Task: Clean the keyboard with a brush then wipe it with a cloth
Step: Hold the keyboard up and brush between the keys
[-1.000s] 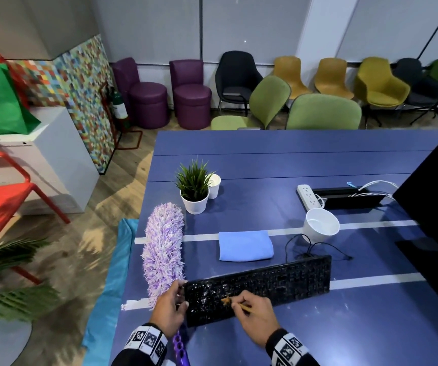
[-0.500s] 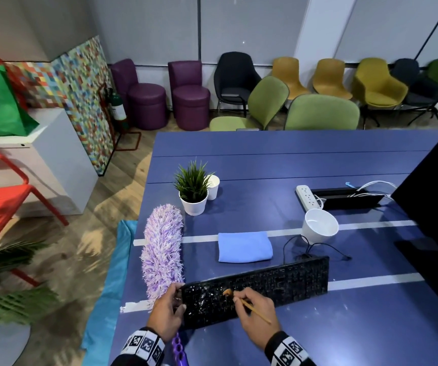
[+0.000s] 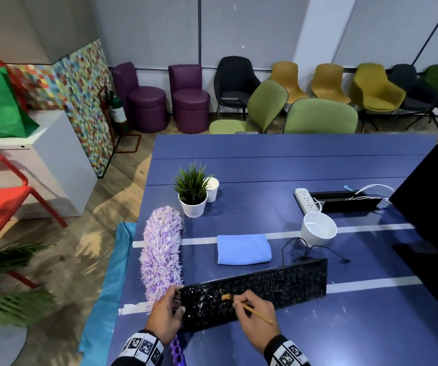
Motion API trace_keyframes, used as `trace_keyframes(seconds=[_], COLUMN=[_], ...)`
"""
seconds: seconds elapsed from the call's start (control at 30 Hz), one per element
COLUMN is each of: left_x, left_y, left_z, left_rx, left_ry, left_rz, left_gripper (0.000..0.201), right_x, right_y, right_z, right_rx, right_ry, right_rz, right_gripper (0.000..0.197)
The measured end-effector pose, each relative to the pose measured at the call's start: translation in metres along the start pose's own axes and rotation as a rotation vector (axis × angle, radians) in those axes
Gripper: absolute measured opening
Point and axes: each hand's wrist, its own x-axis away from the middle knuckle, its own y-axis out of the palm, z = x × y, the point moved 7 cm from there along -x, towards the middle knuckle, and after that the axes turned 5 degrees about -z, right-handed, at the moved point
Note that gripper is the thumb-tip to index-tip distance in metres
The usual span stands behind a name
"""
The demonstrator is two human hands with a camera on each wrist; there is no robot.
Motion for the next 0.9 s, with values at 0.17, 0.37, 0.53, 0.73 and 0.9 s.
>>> trace_keyframes(seconds=[0.17,0.37,0.53,0.73,0.9], left_x=[-0.002,-0.001,-0.001,-0.001,0.001], left_y=[0.001,0.001,0.002,0.002,0.000], left_z=[-0.003,0.001,0.000,0.003,0.010], left_rx=[0.007,0.023,0.023,0.006,-0.003], left_ry=[-0.024,-0.032,-0.039,-0.019,-0.003], left_rz=[-0.018,-0.017,-0.023,-0.024,-0.015], left_gripper=[0.064,0.061,0.060,0.062,0.064], right_x=[0.002,0.001,-0.001,-0.006,-0.008], right_y=[0.016,0.011,-0.002,0.005,0.013], right_z=[-0.005,0.003,0.012,-0.013,-0.021], right_rx=[0.065,0.075,0.077,0.041,0.041], right_ry=[-0.027,0.027,0.081,-0.031,-0.026], right_rz=[-0.125,-0.091,0.041,-0.057,-0.114], right_gripper=[0.016,0.009,0.014,0.012,0.009])
